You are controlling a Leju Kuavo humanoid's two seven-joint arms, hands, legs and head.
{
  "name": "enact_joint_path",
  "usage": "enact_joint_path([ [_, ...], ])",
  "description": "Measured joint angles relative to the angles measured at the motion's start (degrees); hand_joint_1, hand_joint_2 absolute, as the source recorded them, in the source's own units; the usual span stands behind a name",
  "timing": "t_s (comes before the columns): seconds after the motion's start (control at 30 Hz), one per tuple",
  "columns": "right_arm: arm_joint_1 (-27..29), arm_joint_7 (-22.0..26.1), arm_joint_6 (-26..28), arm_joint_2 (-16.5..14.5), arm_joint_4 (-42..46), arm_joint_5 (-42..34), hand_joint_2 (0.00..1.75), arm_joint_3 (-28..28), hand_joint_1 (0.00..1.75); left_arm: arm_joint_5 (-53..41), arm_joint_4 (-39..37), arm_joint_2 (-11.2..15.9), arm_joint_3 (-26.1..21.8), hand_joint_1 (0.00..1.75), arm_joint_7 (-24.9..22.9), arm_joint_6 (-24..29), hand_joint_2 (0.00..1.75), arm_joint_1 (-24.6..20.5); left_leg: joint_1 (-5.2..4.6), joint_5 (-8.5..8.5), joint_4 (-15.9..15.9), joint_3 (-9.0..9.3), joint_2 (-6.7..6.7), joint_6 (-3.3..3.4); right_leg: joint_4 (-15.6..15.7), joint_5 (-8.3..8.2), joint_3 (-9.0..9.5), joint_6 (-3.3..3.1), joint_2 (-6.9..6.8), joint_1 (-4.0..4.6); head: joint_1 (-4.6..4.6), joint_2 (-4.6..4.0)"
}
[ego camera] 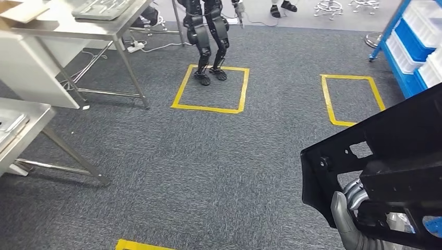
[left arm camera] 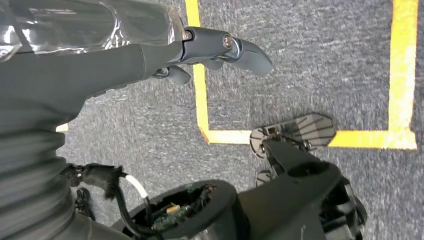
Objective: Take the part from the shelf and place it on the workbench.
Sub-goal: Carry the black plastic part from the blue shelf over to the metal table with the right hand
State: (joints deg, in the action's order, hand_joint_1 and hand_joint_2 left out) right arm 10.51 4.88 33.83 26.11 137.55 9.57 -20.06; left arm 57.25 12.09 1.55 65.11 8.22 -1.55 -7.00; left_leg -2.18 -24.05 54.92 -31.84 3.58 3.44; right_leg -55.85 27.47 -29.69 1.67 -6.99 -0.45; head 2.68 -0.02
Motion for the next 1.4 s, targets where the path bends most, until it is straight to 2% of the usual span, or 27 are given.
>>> enact_joint_path([
  [0.03, -0.27, -0.15, -0.12, -0.01, 0.02, 0.21, 1.75, -0.05, 1.75, 0.11, 0.00, 0.01, 0.00, 0.00, 0.07, -0.03, 1.75, 0.08, 0.09, 0.28, -0.37, 0.25, -0.69, 0.23, 0.06, 0.12, 0.16, 0.28, -0.38, -0.04, 0.02, 0.00],
  [0.1, -0.85, -0.62, -0.34, -0.03, 0.06, 0.69, 1.75, -0.19, 1.75, 0.26, 0.00, -0.01, 0.00, 0.00, 0.08, -0.03, 1.75, 0.24, 0.54, 1.04, -1.34, 0.91, -2.03, 0.53, -1.30, 1.17, -0.07, 0.83, 1.81, -0.14, -0.03, 0.00],
  [0.17, -1.17, -1.11, -0.41, -0.02, 0.10, 1.18, 1.75, -0.29, 1.75, 0.27, 0.00, -0.04, -0.01, 0.00, -0.01, 0.04, 1.75, 0.15, 0.98, 1.56, -1.88, 1.26, -3.39, 0.72, -7.19, 4.36, -2.66, 1.27, 5.53, -0.27, -0.18, 0.00],
  [0.23, -1.27, -1.50, -0.41, -0.01, 0.10, 1.50, 1.75, -0.41, 1.75, 0.24, 0.00, -0.05, -0.02, 0.00, -0.21, 0.22, 1.75, 0.06, 1.20, 1.64, -1.84, 1.24, -4.94, 0.84, -14.70, 7.28, -6.54, 1.60, 6.70, -0.43, -0.26, 0.00],
  [0.27, -1.27, -1.64, -0.40, 0.00, 0.10, 1.59, 1.75, -0.52, 1.75, 0.22, 0.00, -0.07, -0.02, 0.00, -0.31, 0.31, 1.75, 0.10, 1.31, 1.63, -1.81, 1.26, -5.79, 0.81, -16.35, 7.26, -7.64, 1.79, 6.74, -0.61, -0.27, 0.00],
  [0.3, -1.28, -1.71, -0.35, 0.00, 0.10, 1.67, 1.75, -0.64, 1.75, 0.18, 0.00, -0.08, -0.01, 0.00, -0.40, 0.32, 1.75, 0.17, 1.47, 1.59, -1.76, 1.33, -6.69, 0.71, -15.64, 6.04, -7.61, 2.02, 6.79, -0.83, -0.27, 0.00],
  [0.33, -1.28, -1.75, -0.30, 0.00, 0.09, 1.72, 1.75, -0.74, 1.75, 0.12, 0.00, -0.10, -0.01, 0.00, -0.45, 0.29, 1.75, 0.23, 1.68, 1.50, -1.62, 1.41, -7.62, 0.49, -12.59, 3.87, -6.46, 2.32, 7.13, -1.13, -0.28, 0.00],
  [0.4, -1.30, -1.76, -0.16, 0.01, 0.09, 1.76, 1.75, -0.86, 1.75, 0.03, 0.00, -0.09, -0.01, 0.00, -0.44, 0.24, 1.75, 0.21, 2.03, 1.07, -0.93, 1.24, -9.30, -0.35, -4.27, -0.18, -2.93, 2.99, 9.51, -1.84, -0.28, 0.00],
  [0.47, -1.33, -1.78, -0.03, 0.00, 0.09, 1.80, 1.75, -0.96, 1.75, -0.01, 0.00, -0.06, -0.01, 0.00, -0.37, 0.21, 1.75, 0.13, 2.15, 0.72, -0.31, 0.65, -10.63, -1.21, -0.24, -1.29, -1.28, 2.66, 11.28, -2.06, -0.28, 0.00],
  [0.53, -1.45, -1.79, 0.18, -0.01, 0.09, 1.87, 1.75, -1.07, 1.75, -0.06, 0.00, -0.04, 0.00, 0.00, -0.32, 0.21, 1.75, 0.27, 2.41, 0.79, -0.30, 0.19, -11.76, -1.76, -0.09, -1.13, -1.25, 1.53, 10.29, -1.75, -0.25, 0.00],
  [0.57, -1.51, -1.79, 0.28, -0.01, 0.12, 1.89, 1.75, -1.11, 1.75, -0.10, 0.00, -0.05, 0.00, 0.00, -0.32, 0.16, 1.75, 0.44, 2.51, 0.64, 0.00, 0.00, -11.28, -1.98, -0.04, -1.17, -1.21, 1.06, 9.60, -1.64, -0.23, 0.00],
  [0.63, -1.52, -1.76, 0.51, 0.02, 0.23, 1.93, 1.75, -1.13, 1.75, -0.18, 0.00, -0.06, 0.00, 0.00, -0.34, 0.08, 1.75, 0.48, 2.50, -1.30, 3.51, -1.61, -8.21, -2.36, 0.08, -1.22, -1.12, 0.23, 8.13, -1.46, -0.13, 0.00],
  [0.67, -1.44, -1.76, 0.62, 0.03, 0.30, 1.94, 1.75, -1.14, 1.75, -0.20, 0.00, -0.07, 0.00, 0.00, -0.35, 0.05, 1.75, 0.38, 2.42, -3.12, 7.13, -3.30, -6.25, -2.50, 0.09, -1.15, -1.09, -0.04, 7.43, -1.25, -0.08, 0.00],
  [0.7, -1.36, -1.76, 0.74, 0.03, 0.34, 1.95, 1.75, -1.16, 1.75, -0.23, 0.00, -0.07, 0.00, 0.00, -0.36, 0.05, 1.75, 0.24, 2.39, -5.09, 11.52, -5.47, -5.10, -2.59, 0.09, -1.05, -1.08, -0.26, 6.64, -1.05, -0.04, 0.00],
  [0.77, -1.23, -1.77, 0.92, 0.04, 0.37, 1.95, 1.75, -1.21, 1.75, -0.26, 0.00, -0.07, 0.00, 0.00, -0.37, 0.06, 1.75, 0.22, 2.42, -7.10, 17.73, -8.67, -4.45, -2.57, 0.09, -0.84, -1.00, -0.49, 5.08, -0.74, -0.04, 0.00],
  [0.8, -1.23, -1.78, 0.97, 0.05, 0.37, 1.95, 1.75, -1.23, 1.75, -0.26, 0.00, -0.07, 0.00, 0.00, -0.37, 0.08, 1.75, 0.31, 2.40, -6.53, 17.66, -8.69, -4.34, -2.44, 0.09, -0.72, -0.88, -0.54, 4.34, -0.64, -0.04, 0.00],
  [0.83, -1.23, -1.77, 0.99, 0.05, 0.38, 1.95, 1.75, -1.25, 1.75, -0.26, 0.00, -0.07, 0.00, 0.00, -0.37, 0.09, 1.75, 0.39, 2.32, -4.94, 14.98, -7.39, -4.07, -2.22, 0.09, -0.58, -0.69, -0.55, 3.62, -0.55, -0.04, 0.00],
  [0.9, -1.23, -1.76, 1.01, 0.05, 0.39, 1.95, 1.75, -1.29, 1.75, -0.26, 0.00, -0.07, 0.00, 0.00, -0.37, 0.13, 1.75, 0.36, 1.76, -1.20, 6.16, -2.88, -1.83, -1.43, 0.09, -0.20, -0.14, -0.36, 2.25, -0.37, -0.04, 0.00],
  [0.97, -1.23, -1.76, 1.01, 0.06, 0.39, 1.96, 1.75, -1.34, 1.75, -0.27, 0.00, -0.07, 0.00, 0.00, -0.38, 0.11, 1.75, 0.16, 0.99, 0.36, 0.85, -0.38, 0.03, -0.71, 0.10, 0.20, 0.29, 0.10, 1.10, -0.30, -0.05, 0.00],
  [1.07, -1.24, -1.75, 1.01, 0.10, 0.40, 2.03, 1.75, -1.43, 1.75, -0.25, 0.00, -0.09, 0.00, 0.00, -0.42, 0.01, 1.75, 0.30, 0.76, 0.47, -0.19, 0.00, -1.33, -0.08, 0.26, 0.72, 0.97, 0.97, -0.04, -0.53, -0.04, 0.00],
  [1.13, -1.22, -1.73, 1.01, 0.15, 0.43, 2.15, 1.75, -1.45, 1.75, -0.11, 0.00, -0.14, 0.00, 0.00, -0.52, -0.02, 1.75, 0.37, 1.20, 1.00, -1.05, 0.78, -2.69, 0.40, -2.02, 2.33, 0.46, 1.44, 2.29, -0.63, -0.13, 0.00],
  [1.2, -1.20, -1.68, 0.98, 0.25, 0.44, 2.30, 1.75, -1.43, 1.75, 0.21, 0.00, -0.17, -0.01, 0.00, -0.63, 0.04, 1.75, 0.18, 1.47, 1.24, -1.36, 1.12, -3.99, 0.73, -8.94, 5.68, -2.87, 1.75, 5.68, -0.70, -0.29, 0.00],
  [1.27, -1.34, -1.74, 0.71, 0.28, 0.43, 2.60, 1.75, -1.50, 1.75, 0.59, 0.00, -0.17, -0.02, 0.00, -0.66, 0.18, 1.75, 0.13, 1.50, 1.21, -1.31, 1.14, -5.49, 0.82, -15.59, 7.64, -6.77, 2.07, 6.65, -0.81, -0.37, 0.00],
  [1.3, -1.56, -1.85, 0.43, 0.25, 0.42, 2.92, 1.75, -1.59, 1.75, 0.76, 0.00, -0.17, -0.02, 0.00, -0.66, 0.24, 1.75, 0.18, 1.56, 1.16, -1.25, 1.18, -6.35, 0.79, -16.18, 6.99, -7.54, 2.25, 6.71, -0.93, -0.38, 0.00],
  [1.33, -1.89, -2.03, 0.11, 0.21, 0.40, 3.31, 1.75, -1.69, 1.75, 0.96, 0.00, -0.17, -0.02, 0.00, -0.66, 0.24, 1.75, 0.24, 1.68, 1.09, -1.15, 1.25, -7.23, 0.67, -14.39, 5.22, -7.15, 2.46, 6.83, -1.11, -0.38, 0.00],
  [1.37, -2.31, -2.25, -0.21, 0.17, 0.39, 3.75, 1.75, -1.77, 1.75, 1.14, 0.00, -0.17, -0.02, 0.00, -0.66, 0.24, 1.75, 0.28, 1.83, 0.95, -0.96, 1.29, -8.10, 0.44, -10.72, 2.80, -5.79, 2.74, 7.40, -1.38, -0.38, 0.00],
  [1.4, -2.73, -2.50, -0.49, 0.13, 0.38, 4.16, 1.75, -1.85, 1.75, 1.27, 0.00, -0.16, -0.03, 0.00, -0.66, 0.24, 1.75, 0.28, 1.93, 0.72, -0.65, 1.17, -8.91, 0.08, -6.65, 0.84, -4.08, 3.10, 8.92, -1.75, -0.38, 0.00],
])
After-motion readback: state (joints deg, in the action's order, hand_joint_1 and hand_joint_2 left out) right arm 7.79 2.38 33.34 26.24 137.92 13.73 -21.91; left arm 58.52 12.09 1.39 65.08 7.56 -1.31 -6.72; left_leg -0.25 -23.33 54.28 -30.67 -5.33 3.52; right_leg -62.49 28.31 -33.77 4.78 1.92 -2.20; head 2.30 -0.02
